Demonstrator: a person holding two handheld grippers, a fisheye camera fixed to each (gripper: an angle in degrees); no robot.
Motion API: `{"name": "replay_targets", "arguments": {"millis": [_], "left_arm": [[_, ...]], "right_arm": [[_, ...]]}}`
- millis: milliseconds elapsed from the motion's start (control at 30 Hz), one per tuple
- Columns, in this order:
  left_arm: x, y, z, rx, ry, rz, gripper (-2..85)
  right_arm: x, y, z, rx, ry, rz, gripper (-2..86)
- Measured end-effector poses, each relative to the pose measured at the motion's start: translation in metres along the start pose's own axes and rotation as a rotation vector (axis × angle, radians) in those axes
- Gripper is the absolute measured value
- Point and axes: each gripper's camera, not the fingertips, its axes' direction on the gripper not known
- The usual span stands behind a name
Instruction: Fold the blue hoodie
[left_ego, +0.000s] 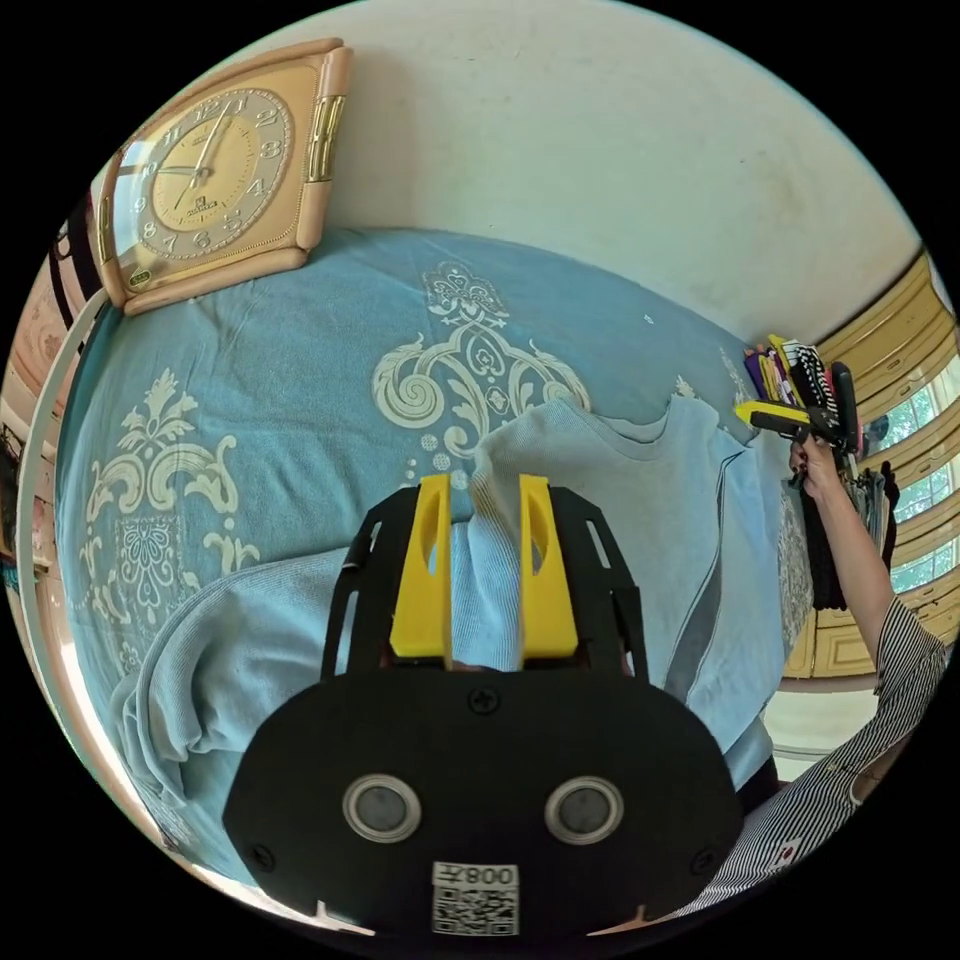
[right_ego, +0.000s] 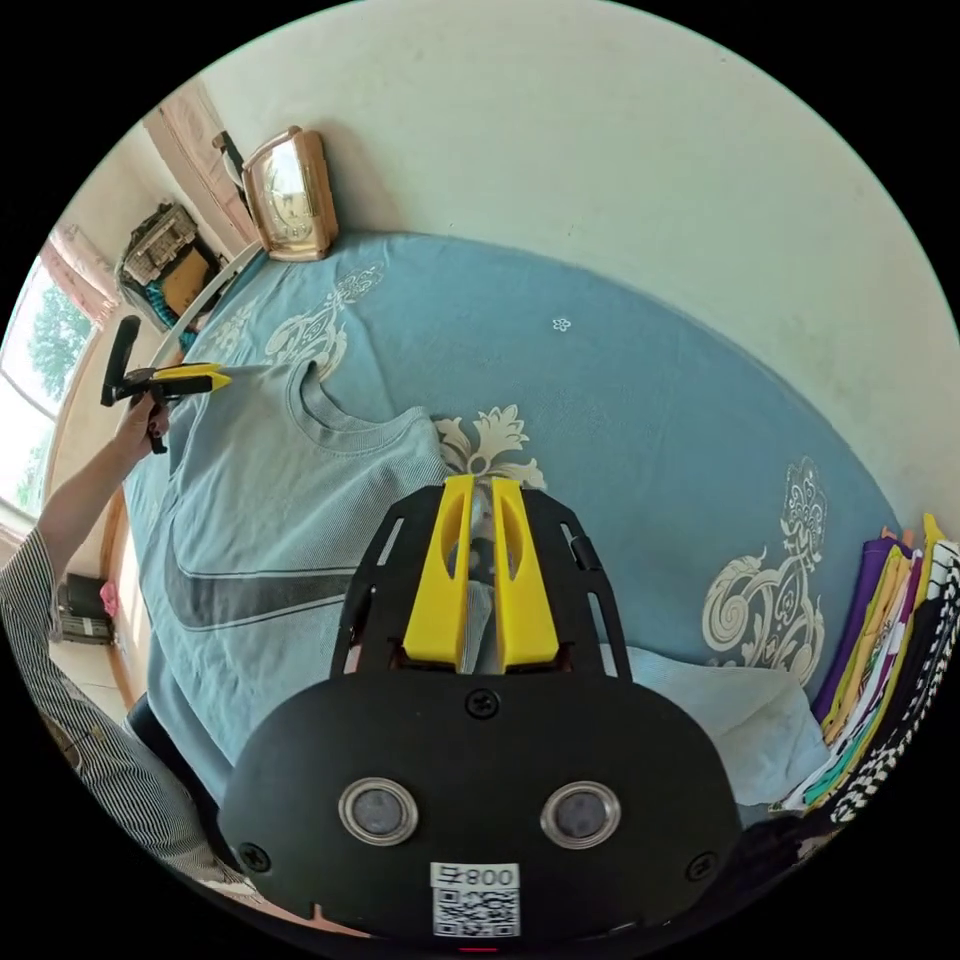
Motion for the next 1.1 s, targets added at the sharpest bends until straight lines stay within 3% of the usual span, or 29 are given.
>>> {"name": "replay_targets", "arguments": {"millis": [300, 500, 567, 733, 833, 933, 1100], "left_arm": [[0.045, -0.052, 0.026, 0.003, 0.055, 0.061, 10.4], [0.100, -0.087, 0.072, -0.131, -0.114, 0.185, 6.2], [0.115, -0.088, 0.074, -0.117, -0.198, 0.226, 2.7], [0.116, -0.091, 0.039, 0.049, -0.135, 0.183, 1.4], [0.114, -0.097, 0.055, 0.002, -0.151, 0.164, 2.0], [0.114, -0.093, 0.072, -0.059, -0.178, 0.145, 4.4], [0.096, -0.066, 0.029, 0.035, -0.057, 0.154, 9.4]], "right_arm": [[0.005, -0.037, 0.018, 0.008, -0.099, -0.003, 7.6], [-0.002, -0.063, 0.048, -0.104, -0.046, -0.030, 5.2], [-0.004, -0.062, 0.049, -0.113, -0.014, -0.046, 3.2], [-0.008, -0.048, 0.001, 0.069, 0.032, -0.127, 1.7], [0.002, -0.049, 0.000, 0.068, 0.031, -0.119, 2.1], [0.019, -0.053, 0.020, -0.053, 0.026, -0.050, 3.4], [0.064, -0.005, -0.056, 0.106, 0.001, 0.044, 6.9]]}}
